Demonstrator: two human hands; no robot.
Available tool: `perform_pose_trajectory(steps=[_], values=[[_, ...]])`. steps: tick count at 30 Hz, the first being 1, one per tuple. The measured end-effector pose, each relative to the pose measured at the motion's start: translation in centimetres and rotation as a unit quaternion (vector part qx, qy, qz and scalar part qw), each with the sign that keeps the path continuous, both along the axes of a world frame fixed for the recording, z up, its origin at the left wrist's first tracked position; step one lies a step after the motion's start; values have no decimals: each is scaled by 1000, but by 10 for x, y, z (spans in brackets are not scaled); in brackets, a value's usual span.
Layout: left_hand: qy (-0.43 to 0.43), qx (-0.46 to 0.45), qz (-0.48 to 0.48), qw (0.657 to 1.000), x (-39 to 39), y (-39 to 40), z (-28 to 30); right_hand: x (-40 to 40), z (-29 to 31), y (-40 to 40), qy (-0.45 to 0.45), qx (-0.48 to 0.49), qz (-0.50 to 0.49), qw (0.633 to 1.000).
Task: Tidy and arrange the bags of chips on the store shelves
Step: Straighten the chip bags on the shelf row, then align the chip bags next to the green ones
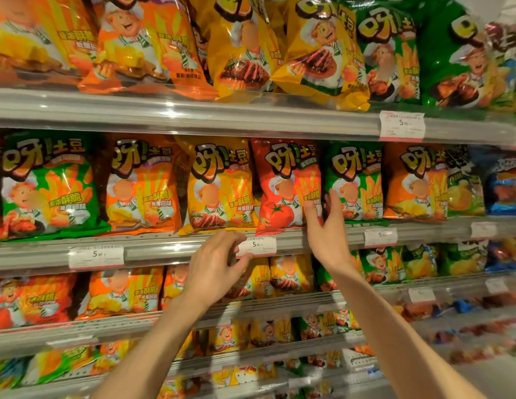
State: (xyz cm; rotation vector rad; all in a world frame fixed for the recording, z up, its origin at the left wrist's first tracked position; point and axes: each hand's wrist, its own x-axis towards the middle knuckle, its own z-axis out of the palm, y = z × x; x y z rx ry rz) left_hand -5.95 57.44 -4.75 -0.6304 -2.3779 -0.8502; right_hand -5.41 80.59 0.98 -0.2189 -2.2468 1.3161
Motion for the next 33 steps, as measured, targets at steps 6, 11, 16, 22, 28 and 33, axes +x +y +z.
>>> perform_pose_trajectory(steps=[6, 11, 16, 22, 28, 33], values=[[-1, 11, 13, 1000, 24, 11, -35, 64, -83, 17, -64, 233, -2, 970], [-161, 228, -127, 952, 69, 35, -74, 102, -134, 45, -165, 219, 69, 959], [-196, 79, -11, 977, 86, 67, -101, 129, -156, 86, -197, 195, 72, 958], [-204, 71, 58, 975, 92, 131, -102, 122, -169, 170, -224, 171, 86, 956], [-184, 62, 78, 978, 83, 224, -74, 91, -140, 280, -172, 182, 89, 964], [-110, -11, 61, 992, 57, 261, -37, 59, -96, 329, -140, 237, 95, 957]])
